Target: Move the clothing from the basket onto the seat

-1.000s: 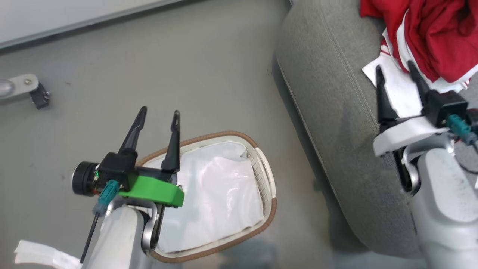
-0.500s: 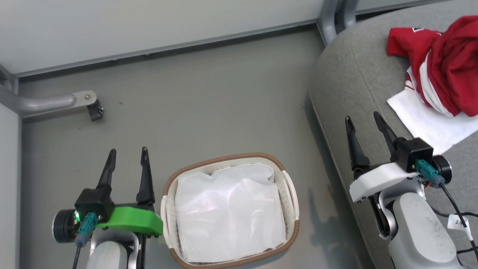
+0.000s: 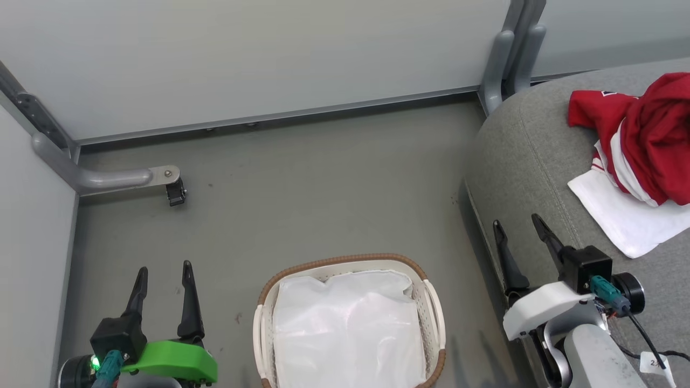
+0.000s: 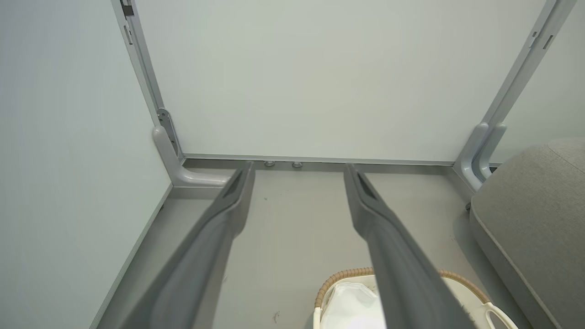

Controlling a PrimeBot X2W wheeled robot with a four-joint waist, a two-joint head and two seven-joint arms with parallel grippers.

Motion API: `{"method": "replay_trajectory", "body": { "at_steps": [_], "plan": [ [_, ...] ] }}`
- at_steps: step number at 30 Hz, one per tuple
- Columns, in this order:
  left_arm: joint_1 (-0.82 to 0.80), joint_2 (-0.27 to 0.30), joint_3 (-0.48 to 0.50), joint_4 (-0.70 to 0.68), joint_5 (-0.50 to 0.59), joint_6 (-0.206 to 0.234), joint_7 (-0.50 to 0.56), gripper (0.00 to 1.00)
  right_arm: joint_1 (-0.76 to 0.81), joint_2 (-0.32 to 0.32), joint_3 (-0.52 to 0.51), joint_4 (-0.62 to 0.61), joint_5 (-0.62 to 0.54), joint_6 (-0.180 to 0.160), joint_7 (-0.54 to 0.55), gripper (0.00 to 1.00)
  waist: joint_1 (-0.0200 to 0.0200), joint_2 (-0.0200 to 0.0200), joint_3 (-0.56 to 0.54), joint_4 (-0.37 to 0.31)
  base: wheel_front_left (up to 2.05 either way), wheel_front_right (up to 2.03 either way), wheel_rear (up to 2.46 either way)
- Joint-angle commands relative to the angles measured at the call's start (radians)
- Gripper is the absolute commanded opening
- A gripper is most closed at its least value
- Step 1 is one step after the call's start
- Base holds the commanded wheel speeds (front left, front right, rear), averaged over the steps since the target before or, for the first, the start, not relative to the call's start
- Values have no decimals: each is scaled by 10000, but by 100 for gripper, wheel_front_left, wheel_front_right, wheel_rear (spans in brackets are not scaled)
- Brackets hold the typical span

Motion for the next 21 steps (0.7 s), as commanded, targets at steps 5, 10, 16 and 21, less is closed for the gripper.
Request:
{"method": "replay_trajectory", "body": {
  "at_steps": [5, 10, 16, 21],
  "plan": [
    [482, 12, 126, 69, -237, -136, 8, 100, 560, -48, 60, -8, 49, -11, -2, 100, 1, 0, -478, 48, 0, 0, 0],
    [662, 12, 206, 108, -321, -252, 8, 100, 837, -35, 132, 78, 71, -11, -1, 100, 1, 0, -610, 27, 0, 0, 0],
    [641, -29, 122, 368, -450, -332, 10, 0, 829, 23, 137, 294, 132, 2, 3, 0, 1, 0, -645, 23, 0, 0, 0],
    [523, -46, 233, 528, -1159, -360, 263, 0, 869, 53, 3, 365, 894, 2, 246, 0, 1, 0, -661, 20, 0, 0, 0]
  ]
}}
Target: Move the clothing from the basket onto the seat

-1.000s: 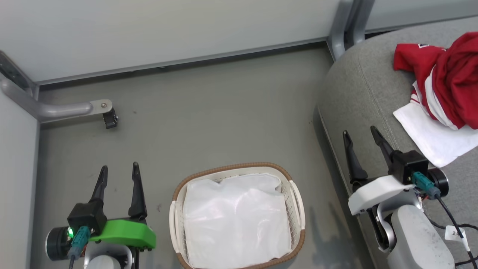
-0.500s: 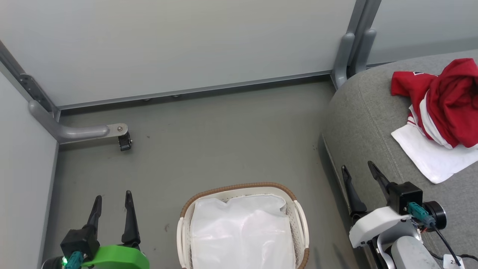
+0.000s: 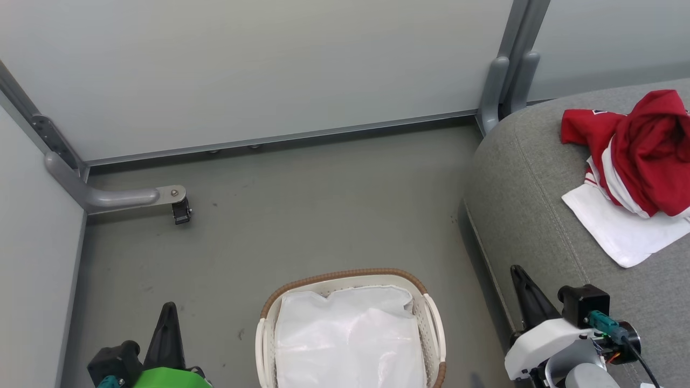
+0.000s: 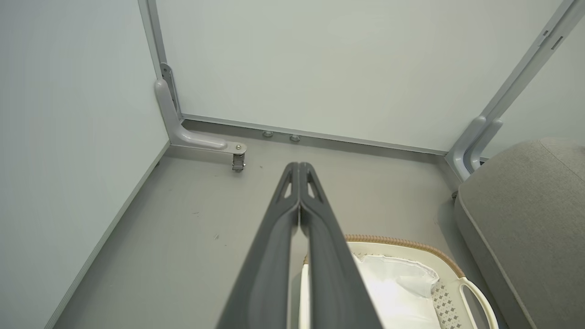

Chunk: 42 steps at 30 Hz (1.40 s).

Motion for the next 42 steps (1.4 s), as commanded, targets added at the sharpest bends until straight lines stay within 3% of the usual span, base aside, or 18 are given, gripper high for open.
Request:
{"method": "replay_trajectory", "body": {
  "at_steps": [1, 42],
  "plan": [
    [-169, 25, 106, -132, -489, -33, 109, 0, -151, -35, -109, -190, 505, 0, 109, 0, 1, 0, -5, -1, 0, 0, 0],
    [-790, 62, 580, -554, -6818, -283, 1795, 0, 19, -58, -948, -1016, 7294, -5, 1810, 0, 1, 0, -161, -38, 0, 0, 0]
  ]
}}
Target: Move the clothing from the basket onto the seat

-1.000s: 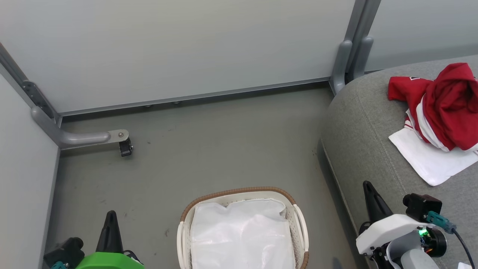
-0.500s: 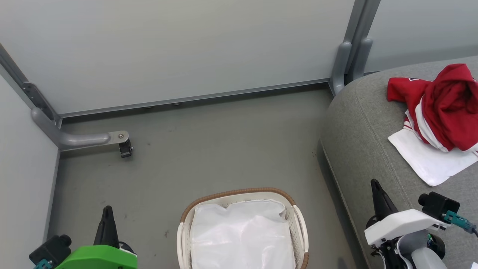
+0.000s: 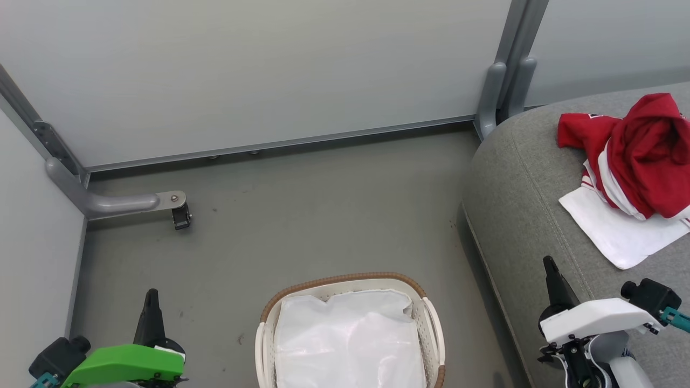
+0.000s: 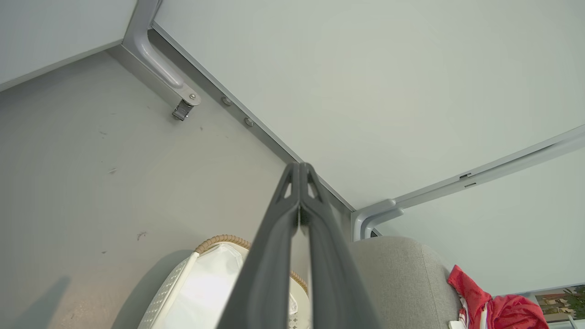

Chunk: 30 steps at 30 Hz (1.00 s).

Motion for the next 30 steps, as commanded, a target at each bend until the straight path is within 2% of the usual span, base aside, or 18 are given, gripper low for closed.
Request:
{"method": "replay_trajectory", "body": {
  "at_steps": [1, 30],
  "plan": [
    [-301, 59, 54, -152, -317, -46, 80, 0, -31, -51, -75, -163, 345, -5, 81, 0, 0, 0, -5, -1, 0, 0, 0],
    [-607, 81, 303, -301, -3248, -167, 895, 0, 49, -64, -487, -519, 3496, -7, 898, 0, 0, 0, -112, -26, 0, 0, 0]
  ]
}}
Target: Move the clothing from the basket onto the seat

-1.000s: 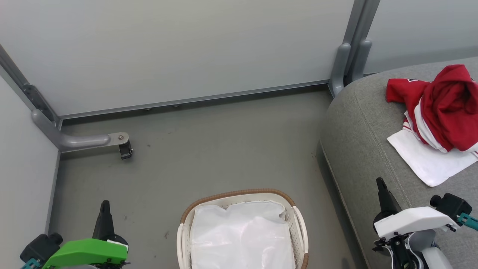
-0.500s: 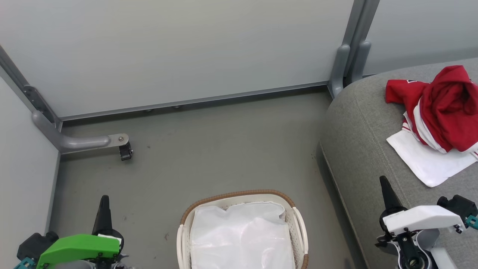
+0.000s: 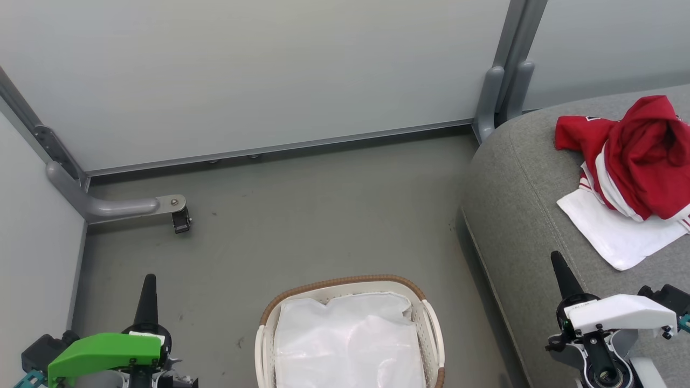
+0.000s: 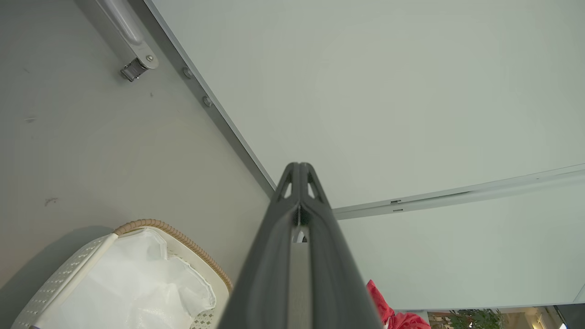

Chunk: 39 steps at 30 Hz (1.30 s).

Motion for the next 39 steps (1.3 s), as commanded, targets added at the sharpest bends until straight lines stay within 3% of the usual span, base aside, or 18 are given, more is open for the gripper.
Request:
{"method": "replay_trajectory", "body": {
  "at_steps": [1, 39],
  "plan": [
    [-267, 73, 50, -94, -255, -56, 65, 0, 40, -58, -69, -136, 269, -6, 77, 0, 0, 0, -5, -1, 0, 0, 0],
    [-537, 92, 297, -237, -3104, -181, 870, 0, 123, -69, -461, -460, 3340, -6, 870, 0, 0, 0, -144, -34, 0, 0, 0]
  ]
}}
